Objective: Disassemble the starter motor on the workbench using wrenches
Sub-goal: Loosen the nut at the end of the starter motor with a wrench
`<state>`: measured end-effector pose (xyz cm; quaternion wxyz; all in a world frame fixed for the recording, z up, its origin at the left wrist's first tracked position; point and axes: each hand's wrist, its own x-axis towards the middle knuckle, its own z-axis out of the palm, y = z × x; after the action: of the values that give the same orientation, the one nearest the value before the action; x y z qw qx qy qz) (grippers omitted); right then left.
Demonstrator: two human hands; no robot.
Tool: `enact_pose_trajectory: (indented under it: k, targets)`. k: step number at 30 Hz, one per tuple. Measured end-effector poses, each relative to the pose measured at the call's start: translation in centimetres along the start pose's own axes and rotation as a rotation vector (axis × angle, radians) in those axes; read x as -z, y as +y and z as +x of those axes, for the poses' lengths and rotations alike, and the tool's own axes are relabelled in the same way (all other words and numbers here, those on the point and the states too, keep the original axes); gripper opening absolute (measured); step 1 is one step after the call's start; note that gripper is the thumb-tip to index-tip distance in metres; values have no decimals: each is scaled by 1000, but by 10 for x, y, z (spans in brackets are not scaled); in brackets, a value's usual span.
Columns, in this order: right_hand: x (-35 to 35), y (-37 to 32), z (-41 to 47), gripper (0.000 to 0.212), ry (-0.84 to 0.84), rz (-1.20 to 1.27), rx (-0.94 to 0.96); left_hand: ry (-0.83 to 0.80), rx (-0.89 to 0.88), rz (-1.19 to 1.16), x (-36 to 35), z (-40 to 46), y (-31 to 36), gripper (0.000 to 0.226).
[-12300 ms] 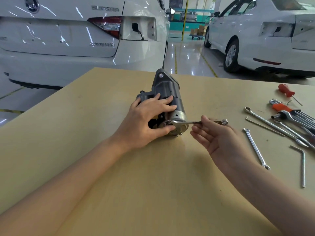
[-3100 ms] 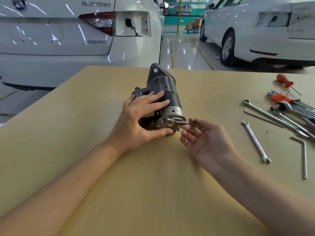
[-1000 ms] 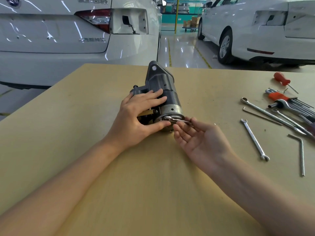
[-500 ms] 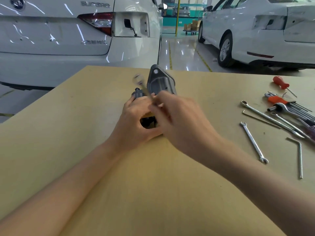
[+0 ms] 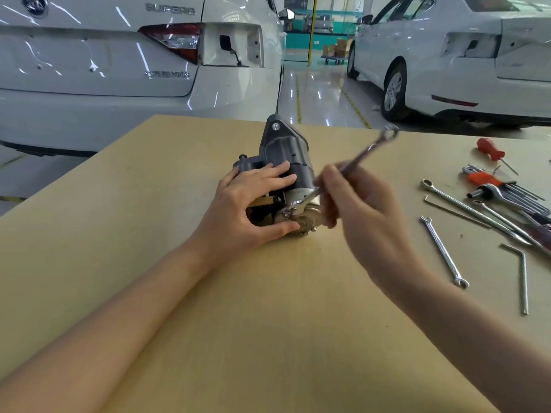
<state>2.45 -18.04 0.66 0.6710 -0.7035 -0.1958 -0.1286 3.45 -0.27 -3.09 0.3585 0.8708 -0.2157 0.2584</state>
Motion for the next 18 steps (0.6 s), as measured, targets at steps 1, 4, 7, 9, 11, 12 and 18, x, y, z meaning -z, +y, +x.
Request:
enact_pose_trajectory:
  k: [1,4,7,9,11,12,18]
  targets:
    - [4,6,0,26,55,165,-176,2,-2,12,-1,0,-3,64]
    - [11,18,-4,26,142,562,-627,1,1,21,-1,0,0,66]
    - [10,24,-6,27,193,722,-795,9,8,34,-1,1,1,64]
    - [9,25,-7,27,198,757,-817,3,11,36,-1,1,2,65]
    - [7,24,-8,26,183,789,-833,-1,13,35,0,0,3,66]
    - [6,24,-8,26,177,802,-843,-3,17,33,0,0,4,67]
    - [3,22,-9,24,186,910,-887,7,33,37,0,0,8,68]
